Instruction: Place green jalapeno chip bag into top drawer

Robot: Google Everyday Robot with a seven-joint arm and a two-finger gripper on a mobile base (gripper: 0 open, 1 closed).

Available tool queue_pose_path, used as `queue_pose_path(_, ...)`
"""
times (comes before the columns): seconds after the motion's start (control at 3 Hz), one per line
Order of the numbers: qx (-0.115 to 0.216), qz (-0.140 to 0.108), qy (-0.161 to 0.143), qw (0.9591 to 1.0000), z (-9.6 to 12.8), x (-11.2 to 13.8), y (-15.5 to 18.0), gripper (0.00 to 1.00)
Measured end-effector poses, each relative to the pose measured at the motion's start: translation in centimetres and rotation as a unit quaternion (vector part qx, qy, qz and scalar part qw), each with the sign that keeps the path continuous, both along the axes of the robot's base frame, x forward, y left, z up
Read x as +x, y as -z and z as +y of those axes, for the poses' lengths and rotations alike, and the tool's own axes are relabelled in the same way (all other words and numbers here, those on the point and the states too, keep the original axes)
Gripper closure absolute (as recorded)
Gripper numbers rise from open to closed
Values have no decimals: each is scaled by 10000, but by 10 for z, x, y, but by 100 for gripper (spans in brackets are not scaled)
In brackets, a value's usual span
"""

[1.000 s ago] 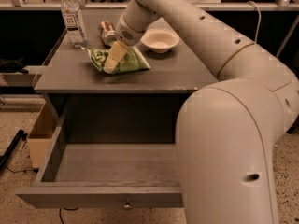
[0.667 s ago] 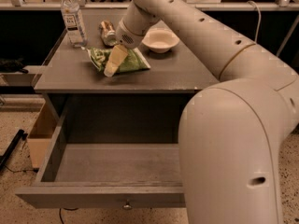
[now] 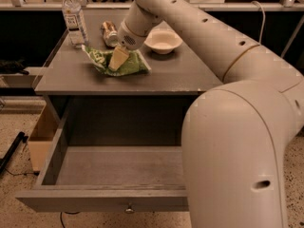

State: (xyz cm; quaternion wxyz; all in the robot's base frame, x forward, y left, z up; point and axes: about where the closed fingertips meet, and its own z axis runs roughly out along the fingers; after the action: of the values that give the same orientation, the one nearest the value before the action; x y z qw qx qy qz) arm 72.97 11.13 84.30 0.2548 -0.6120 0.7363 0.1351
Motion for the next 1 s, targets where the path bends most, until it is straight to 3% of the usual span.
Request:
queue_pose_path(0.33,0,0,0,10000,0,0,0,79)
queue_pose_path(0.67,0,1,0,10000,0,0,-1,100)
queue_pose_path(1.0,0,1,0,10000,0,0,-3,100)
